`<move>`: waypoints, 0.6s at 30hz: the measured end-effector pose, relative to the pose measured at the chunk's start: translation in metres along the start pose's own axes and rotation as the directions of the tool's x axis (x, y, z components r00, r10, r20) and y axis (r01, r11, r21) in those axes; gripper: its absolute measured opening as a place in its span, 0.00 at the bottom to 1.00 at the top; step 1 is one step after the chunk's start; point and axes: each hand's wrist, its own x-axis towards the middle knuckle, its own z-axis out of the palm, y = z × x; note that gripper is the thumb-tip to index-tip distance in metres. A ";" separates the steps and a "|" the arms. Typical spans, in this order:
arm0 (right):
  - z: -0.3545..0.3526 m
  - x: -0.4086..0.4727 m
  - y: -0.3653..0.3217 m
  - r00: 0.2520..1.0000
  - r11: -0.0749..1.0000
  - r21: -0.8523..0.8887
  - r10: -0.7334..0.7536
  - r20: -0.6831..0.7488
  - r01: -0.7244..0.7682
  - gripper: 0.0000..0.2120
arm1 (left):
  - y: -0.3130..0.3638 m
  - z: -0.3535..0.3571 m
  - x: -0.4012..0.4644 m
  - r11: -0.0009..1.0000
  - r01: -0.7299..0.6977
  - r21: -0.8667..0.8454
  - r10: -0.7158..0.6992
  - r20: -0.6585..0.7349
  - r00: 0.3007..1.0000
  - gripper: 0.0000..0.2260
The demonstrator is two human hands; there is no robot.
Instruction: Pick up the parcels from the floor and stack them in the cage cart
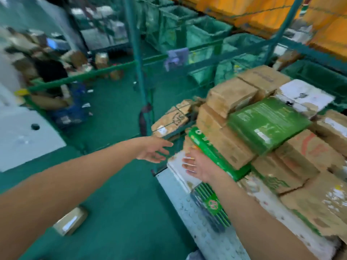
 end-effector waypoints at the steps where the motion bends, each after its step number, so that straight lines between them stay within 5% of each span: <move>1: 0.036 0.001 0.001 0.999 0.999 -0.034 0.008 0.046 -0.007 0.18 | -0.025 -0.025 -0.014 0.999 0.006 -0.039 -0.008 -0.044 0.999 0.15; 10: 0.272 -0.004 0.039 0.944 0.927 -0.374 0.123 0.305 0.000 0.15 | -0.221 -0.169 -0.124 0.937 0.048 -0.345 -0.160 -0.303 0.939 0.16; 18: 0.426 -0.012 0.081 0.832 0.773 -0.633 0.319 0.454 0.049 0.13 | -0.380 -0.215 -0.210 0.756 -0.003 -0.655 -0.365 -0.425 0.828 0.17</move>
